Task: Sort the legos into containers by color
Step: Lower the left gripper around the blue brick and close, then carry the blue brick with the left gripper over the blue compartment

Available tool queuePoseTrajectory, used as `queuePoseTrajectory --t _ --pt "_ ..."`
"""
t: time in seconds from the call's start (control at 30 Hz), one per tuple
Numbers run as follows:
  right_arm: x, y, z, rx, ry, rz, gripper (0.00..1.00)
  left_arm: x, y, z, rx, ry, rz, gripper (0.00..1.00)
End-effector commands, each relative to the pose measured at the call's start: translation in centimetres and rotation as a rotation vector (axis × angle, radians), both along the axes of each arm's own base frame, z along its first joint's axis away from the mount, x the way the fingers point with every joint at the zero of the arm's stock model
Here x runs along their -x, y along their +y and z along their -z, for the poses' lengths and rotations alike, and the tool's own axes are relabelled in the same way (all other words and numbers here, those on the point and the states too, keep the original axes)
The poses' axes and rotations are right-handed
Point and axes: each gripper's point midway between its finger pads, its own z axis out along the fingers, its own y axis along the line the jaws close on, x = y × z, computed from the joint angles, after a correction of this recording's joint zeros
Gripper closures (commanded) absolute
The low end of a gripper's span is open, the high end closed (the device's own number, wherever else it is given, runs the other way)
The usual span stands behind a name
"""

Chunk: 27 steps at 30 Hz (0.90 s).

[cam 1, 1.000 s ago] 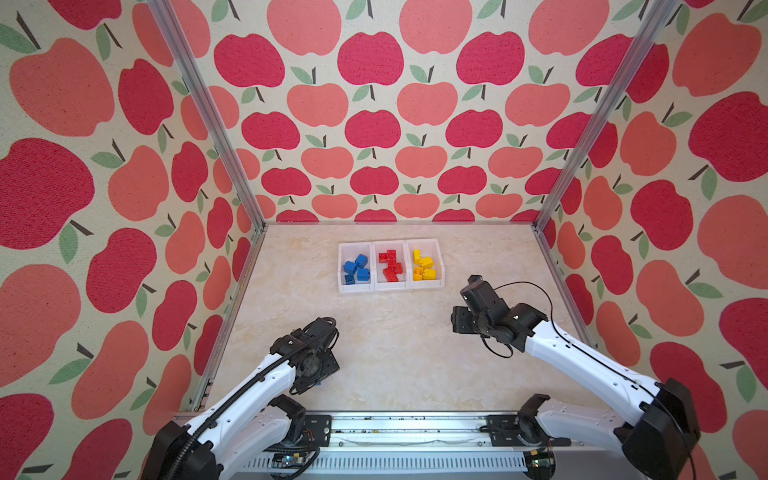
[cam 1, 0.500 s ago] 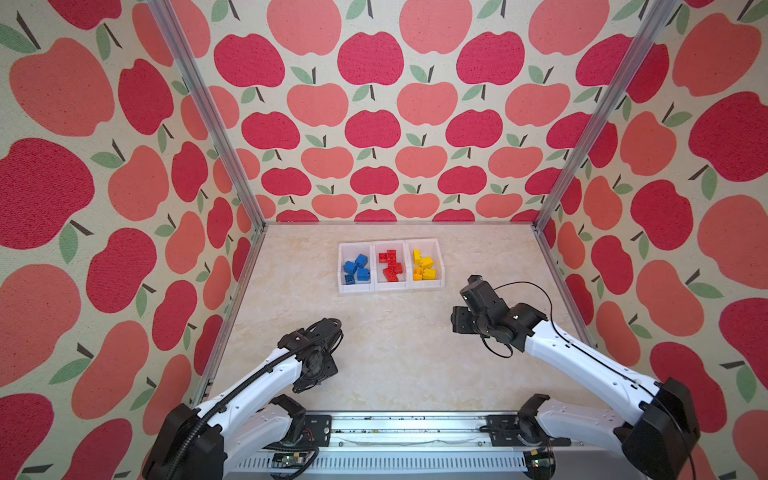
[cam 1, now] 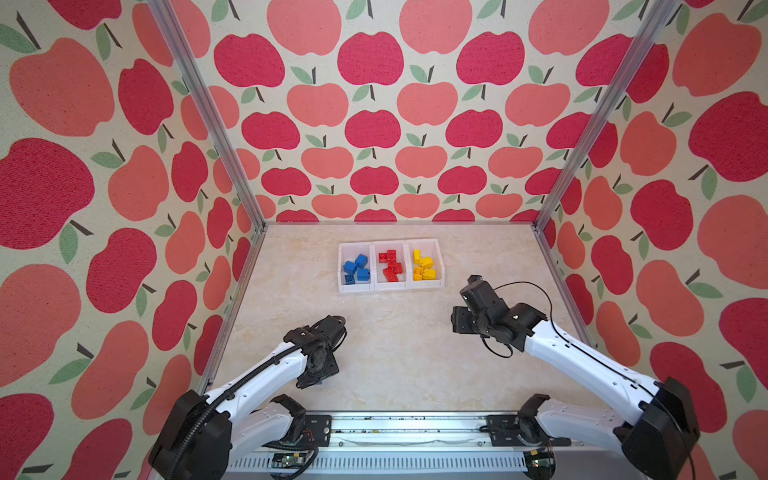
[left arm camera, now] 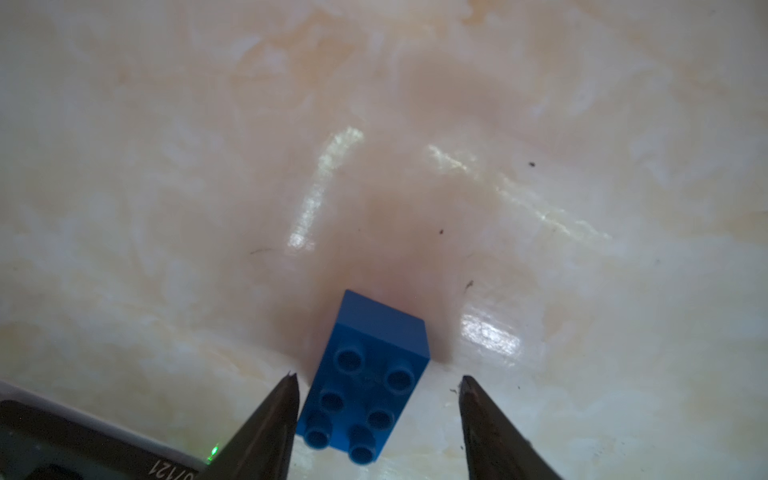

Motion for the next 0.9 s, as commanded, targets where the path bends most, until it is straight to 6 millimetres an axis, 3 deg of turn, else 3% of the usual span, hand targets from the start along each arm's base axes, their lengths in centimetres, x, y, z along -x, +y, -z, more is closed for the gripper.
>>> queuePoseTrajectory --t 0.0,0.27,0.63,0.87 --pt "0.0 -0.9 -0.1 0.013 -0.007 0.023 0.35 -0.1 -0.5 0.0 0.022 0.002 0.003 0.37" --pt "-0.1 -0.8 0.1 0.007 -0.004 0.025 0.35 0.1 -0.7 -0.4 0.046 -0.027 -0.007 0.42" --pt "-0.1 -1.0 -0.1 0.009 -0.006 0.027 0.35 0.8 -0.1 1.3 -0.01 0.043 -0.035 0.48" --pt "-0.1 -1.1 -0.2 0.007 -0.01 0.032 0.36 0.5 -0.2 1.0 0.002 0.016 -0.043 0.61"
